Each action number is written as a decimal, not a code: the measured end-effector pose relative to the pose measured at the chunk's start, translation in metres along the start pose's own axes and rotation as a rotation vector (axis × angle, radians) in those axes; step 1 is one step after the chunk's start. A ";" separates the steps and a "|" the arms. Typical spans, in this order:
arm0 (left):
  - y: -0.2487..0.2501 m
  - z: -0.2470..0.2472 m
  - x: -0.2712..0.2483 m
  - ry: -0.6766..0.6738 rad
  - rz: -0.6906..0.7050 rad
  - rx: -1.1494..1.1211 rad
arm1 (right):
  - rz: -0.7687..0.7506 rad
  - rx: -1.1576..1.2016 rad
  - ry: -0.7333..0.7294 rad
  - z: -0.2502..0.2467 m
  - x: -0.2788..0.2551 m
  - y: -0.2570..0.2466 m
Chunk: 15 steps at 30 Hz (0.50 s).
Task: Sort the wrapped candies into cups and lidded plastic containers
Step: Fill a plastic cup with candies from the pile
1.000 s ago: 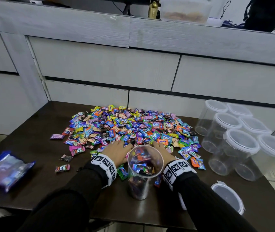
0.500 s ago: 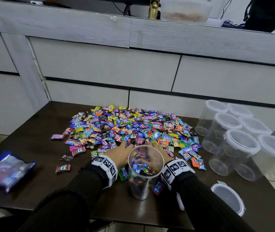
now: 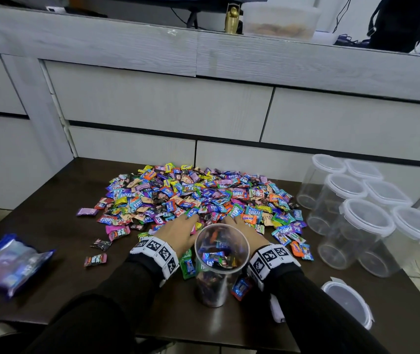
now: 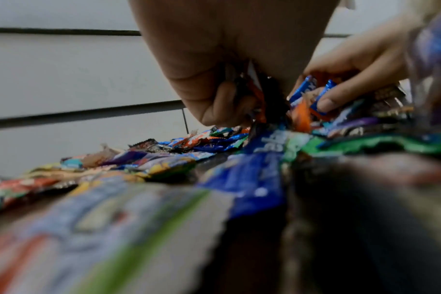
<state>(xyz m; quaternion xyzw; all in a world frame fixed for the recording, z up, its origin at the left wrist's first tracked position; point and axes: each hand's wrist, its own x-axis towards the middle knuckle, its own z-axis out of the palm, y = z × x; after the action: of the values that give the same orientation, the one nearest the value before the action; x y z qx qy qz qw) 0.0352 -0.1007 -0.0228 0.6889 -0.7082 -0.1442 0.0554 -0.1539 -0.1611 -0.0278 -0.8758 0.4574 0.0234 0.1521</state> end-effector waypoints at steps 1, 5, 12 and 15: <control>-0.001 -0.001 0.000 0.044 -0.007 -0.040 | 0.035 0.061 0.006 -0.005 -0.002 0.002; 0.002 -0.007 -0.001 0.153 -0.019 -0.073 | 0.025 0.147 0.172 -0.017 -0.012 0.008; 0.006 -0.041 -0.012 0.379 -0.046 -0.221 | 0.003 0.251 0.459 -0.040 -0.031 0.014; 0.017 -0.065 -0.025 0.562 -0.013 -0.378 | -0.001 0.316 0.536 -0.050 -0.040 0.013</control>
<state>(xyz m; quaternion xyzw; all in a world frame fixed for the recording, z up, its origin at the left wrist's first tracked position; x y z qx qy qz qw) 0.0384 -0.0844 0.0469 0.6837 -0.6217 -0.0780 0.3742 -0.1923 -0.1509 0.0237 -0.8165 0.4788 -0.2801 0.1601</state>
